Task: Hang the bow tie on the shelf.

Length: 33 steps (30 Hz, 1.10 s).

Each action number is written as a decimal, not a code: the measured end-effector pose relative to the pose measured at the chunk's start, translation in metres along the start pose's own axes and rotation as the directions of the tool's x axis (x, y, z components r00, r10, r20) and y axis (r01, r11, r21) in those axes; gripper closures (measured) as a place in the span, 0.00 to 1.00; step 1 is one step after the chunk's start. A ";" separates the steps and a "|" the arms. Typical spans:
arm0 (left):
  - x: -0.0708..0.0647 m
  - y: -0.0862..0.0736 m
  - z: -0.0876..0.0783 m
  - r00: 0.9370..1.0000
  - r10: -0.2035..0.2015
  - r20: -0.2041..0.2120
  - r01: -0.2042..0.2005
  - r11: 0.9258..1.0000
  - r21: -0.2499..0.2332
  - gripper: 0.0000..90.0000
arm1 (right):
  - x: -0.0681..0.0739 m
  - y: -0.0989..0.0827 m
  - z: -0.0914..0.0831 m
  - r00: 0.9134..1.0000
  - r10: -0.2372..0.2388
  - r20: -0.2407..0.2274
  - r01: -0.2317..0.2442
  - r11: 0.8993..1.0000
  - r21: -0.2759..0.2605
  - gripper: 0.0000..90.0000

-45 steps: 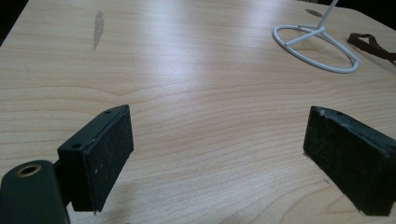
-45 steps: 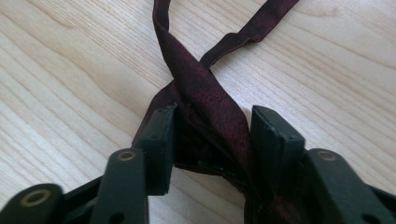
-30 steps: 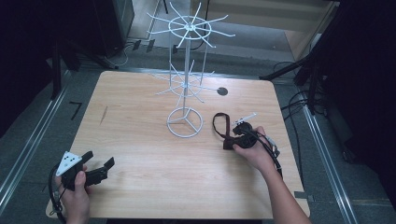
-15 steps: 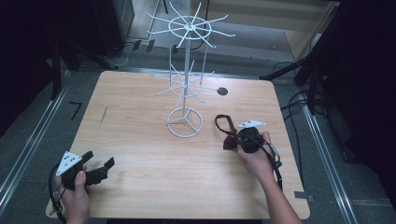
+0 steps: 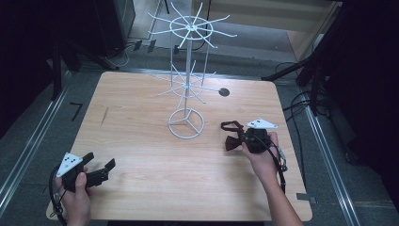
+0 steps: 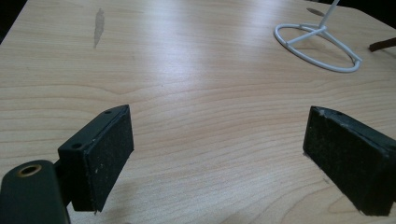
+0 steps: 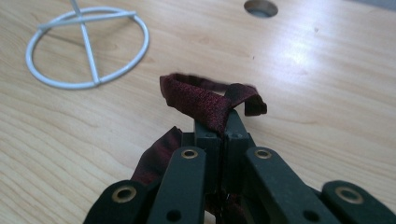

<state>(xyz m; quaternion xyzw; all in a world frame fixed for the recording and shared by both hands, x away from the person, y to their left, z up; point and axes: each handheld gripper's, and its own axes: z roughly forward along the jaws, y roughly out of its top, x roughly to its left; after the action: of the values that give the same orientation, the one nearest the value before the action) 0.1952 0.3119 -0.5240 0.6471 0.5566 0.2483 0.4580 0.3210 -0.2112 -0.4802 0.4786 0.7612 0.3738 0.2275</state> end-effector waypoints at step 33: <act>0.000 0.000 0.000 1.000 -0.003 0.001 0.003 1.000 0.000 0.10 | 0.019 0.046 -0.039 1.000 -0.030 0.009 0.031 0.963 -0.267 0.99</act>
<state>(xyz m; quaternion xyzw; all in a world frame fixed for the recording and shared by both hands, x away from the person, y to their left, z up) 0.1953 0.3119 -0.5241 0.6463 0.5573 0.2474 0.4589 0.3109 -0.1954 -0.4202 0.4326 0.7106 0.4683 0.2976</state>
